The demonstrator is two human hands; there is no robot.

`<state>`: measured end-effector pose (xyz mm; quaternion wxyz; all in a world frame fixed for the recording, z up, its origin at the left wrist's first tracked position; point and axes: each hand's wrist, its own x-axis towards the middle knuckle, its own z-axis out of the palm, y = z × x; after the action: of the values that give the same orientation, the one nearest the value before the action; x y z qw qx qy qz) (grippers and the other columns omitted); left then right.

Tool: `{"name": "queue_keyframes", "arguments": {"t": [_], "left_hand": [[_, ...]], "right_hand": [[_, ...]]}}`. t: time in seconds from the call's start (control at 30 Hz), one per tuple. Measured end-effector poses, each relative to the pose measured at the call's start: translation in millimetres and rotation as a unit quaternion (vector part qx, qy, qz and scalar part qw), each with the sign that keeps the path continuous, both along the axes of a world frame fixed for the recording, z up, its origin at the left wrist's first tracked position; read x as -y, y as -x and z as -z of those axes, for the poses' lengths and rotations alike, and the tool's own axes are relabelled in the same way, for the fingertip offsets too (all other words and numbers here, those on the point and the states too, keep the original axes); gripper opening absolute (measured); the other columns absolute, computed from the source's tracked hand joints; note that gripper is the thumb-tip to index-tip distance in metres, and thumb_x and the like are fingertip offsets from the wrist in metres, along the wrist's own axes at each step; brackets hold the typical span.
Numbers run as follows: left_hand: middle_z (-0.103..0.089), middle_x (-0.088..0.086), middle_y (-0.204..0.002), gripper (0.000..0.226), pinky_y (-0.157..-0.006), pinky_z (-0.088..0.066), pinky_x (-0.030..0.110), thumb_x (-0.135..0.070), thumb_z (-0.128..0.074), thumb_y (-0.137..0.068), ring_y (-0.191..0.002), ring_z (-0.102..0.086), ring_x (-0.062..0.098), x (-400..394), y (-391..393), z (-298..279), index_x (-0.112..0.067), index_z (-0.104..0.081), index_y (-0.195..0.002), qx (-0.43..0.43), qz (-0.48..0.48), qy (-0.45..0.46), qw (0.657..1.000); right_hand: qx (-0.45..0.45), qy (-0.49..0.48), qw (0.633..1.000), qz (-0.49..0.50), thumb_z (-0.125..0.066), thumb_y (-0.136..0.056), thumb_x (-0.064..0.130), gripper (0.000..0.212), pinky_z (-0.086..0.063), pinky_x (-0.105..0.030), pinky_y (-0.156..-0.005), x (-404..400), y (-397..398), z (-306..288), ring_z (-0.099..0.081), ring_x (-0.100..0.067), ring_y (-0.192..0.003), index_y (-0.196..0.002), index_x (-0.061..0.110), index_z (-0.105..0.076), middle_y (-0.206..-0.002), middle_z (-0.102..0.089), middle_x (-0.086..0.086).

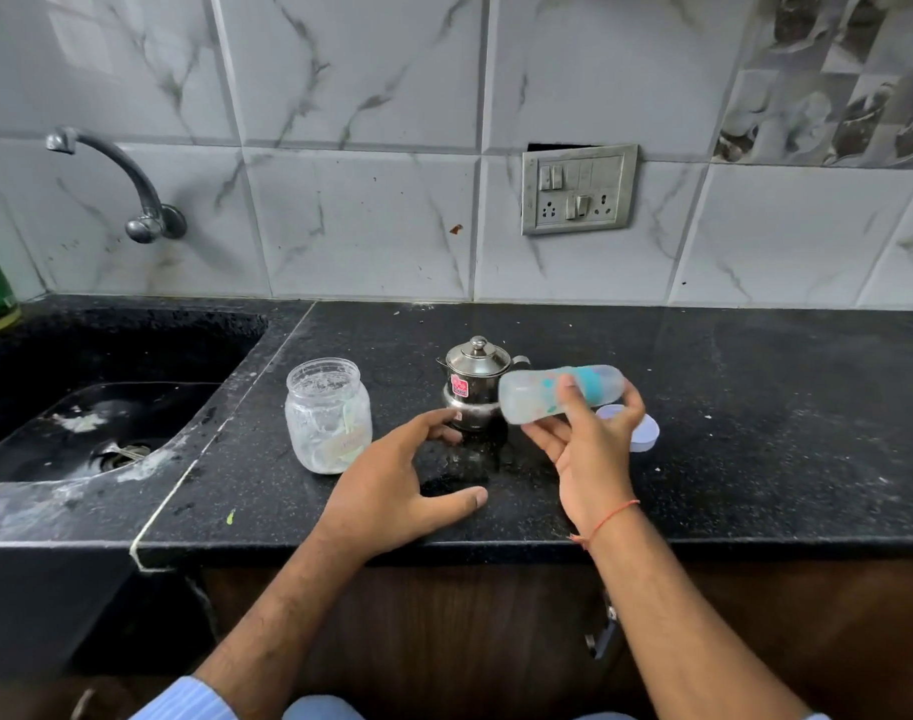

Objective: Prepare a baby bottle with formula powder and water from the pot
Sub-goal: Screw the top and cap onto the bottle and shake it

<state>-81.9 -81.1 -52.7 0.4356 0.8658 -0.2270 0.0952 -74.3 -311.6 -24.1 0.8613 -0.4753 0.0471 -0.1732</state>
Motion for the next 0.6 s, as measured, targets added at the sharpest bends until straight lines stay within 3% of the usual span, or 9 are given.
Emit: {"name": "queue_keyframes", "arguments": {"t": [0.1, 0.13, 0.2, 0.27, 0.37, 0.43, 0.5, 0.6], "left_hand": [[-0.07, -0.031, -0.134, 0.094, -0.069, -0.045, 0.017, -0.062, -0.095, -0.076, -0.068, -0.057, -0.02, 0, 0, -1, -0.039, -0.053, -0.157, 0.002, 0.005, -0.003, 1.0], [-0.07, -0.031, -0.134, 0.094, -0.07, -0.046, 0.018, -0.063, -0.095, -0.076, -0.068, -0.057, -0.019, -1, 0, -1, -0.039, -0.053, -0.157, 0.001, 0.005, -0.001, 1.0], [-0.068, -0.032, -0.135, 0.096, -0.074, -0.047, 0.02, -0.067, -0.093, -0.074, -0.07, -0.059, -0.018, -1, 0, -1, -0.041, -0.052, -0.157, -0.001, 0.004, 0.0, 1.0], [-0.068, -0.033, -0.135, 0.097, -0.074, -0.048, 0.02, -0.07, -0.091, -0.073, -0.072, -0.062, -0.012, -1, 1, 0, -0.042, -0.052, -0.157, 0.001, -0.001, 0.0, 1.0], [-0.069, -0.032, -0.134, 0.096, -0.071, -0.045, 0.017, -0.066, -0.093, -0.075, -0.085, -0.065, -0.002, -1, 2, -3, -0.04, -0.052, -0.158, 0.009, 0.0, -0.012, 1.0], [-0.069, -0.032, -0.134, 0.094, -0.071, -0.045, 0.018, -0.062, -0.095, -0.076, -0.072, -0.061, -0.014, -1, 1, -2, -0.04, -0.052, -0.158, 0.006, 0.001, -0.011, 1.0], [-0.068, -0.032, -0.135, 0.095, -0.07, -0.046, 0.017, -0.061, -0.095, -0.077, -0.072, -0.062, -0.014, -1, 1, -1, -0.04, -0.052, -0.158, 0.001, 0.002, -0.006, 1.0], [-0.069, -0.03, -0.134, 0.096, -0.069, -0.046, 0.014, -0.062, -0.095, -0.076, -0.085, -0.065, -0.004, -1, 3, -5, -0.039, -0.052, -0.159, 0.009, 0.003, -0.015, 1.0]], "right_hand": [[-0.003, 0.127, 0.986, -0.105, -0.076, -0.094, 0.006, 0.062, -0.065, -0.045, -0.062, -5, 6, 0, -0.08, -0.034, -0.094, -0.14, 0.031, -0.042, -0.116, -0.075, -0.018], [-0.002, 0.123, 0.988, -0.091, -0.077, -0.094, 0.004, 0.064, -0.064, -0.043, -0.061, -7, 5, 0, -0.08, -0.033, -0.092, -0.141, 0.03, -0.042, -0.114, -0.076, -0.016], [0.004, 0.023, 1.0, -0.007, -0.074, -0.097, 0.006, 0.06, -0.066, -0.045, -0.065, -3, 2, -1, -0.08, -0.032, -0.096, -0.142, 0.028, -0.039, -0.121, -0.074, -0.011], [-0.001, -0.01, 1.0, -0.013, -0.072, -0.099, 0.009, 0.055, -0.066, -0.046, -0.067, 1, 0, -3, -0.079, -0.033, -0.099, -0.138, 0.029, -0.04, -0.124, -0.071, -0.01], [-0.005, 0.153, 0.981, -0.118, -0.078, -0.093, 0.008, 0.061, -0.064, -0.043, -0.059, -4, 5, 1, -0.08, -0.036, -0.093, -0.139, 0.033, -0.045, -0.114, -0.077, -0.017], [-0.008, 0.08, 0.996, -0.04, -0.077, -0.096, 0.008, 0.062, -0.065, -0.044, -0.063, -4, 3, -1, -0.08, -0.033, -0.093, -0.142, 0.03, -0.042, -0.115, -0.076, -0.012], [-0.002, 0.007, 1.0, -0.004, -0.073, -0.099, 0.01, 0.059, -0.067, -0.047, -0.069, 3, -1, -1, -0.08, -0.034, -0.098, -0.143, 0.029, -0.038, -0.122, -0.072, -0.01], [-0.005, 0.143, 0.984, -0.106, -0.078, -0.094, 0.009, 0.061, -0.066, -0.045, -0.062, -3, 3, 2, -0.08, -0.037, -0.094, -0.138, 0.032, -0.044, -0.12, -0.074, -0.02]]}}
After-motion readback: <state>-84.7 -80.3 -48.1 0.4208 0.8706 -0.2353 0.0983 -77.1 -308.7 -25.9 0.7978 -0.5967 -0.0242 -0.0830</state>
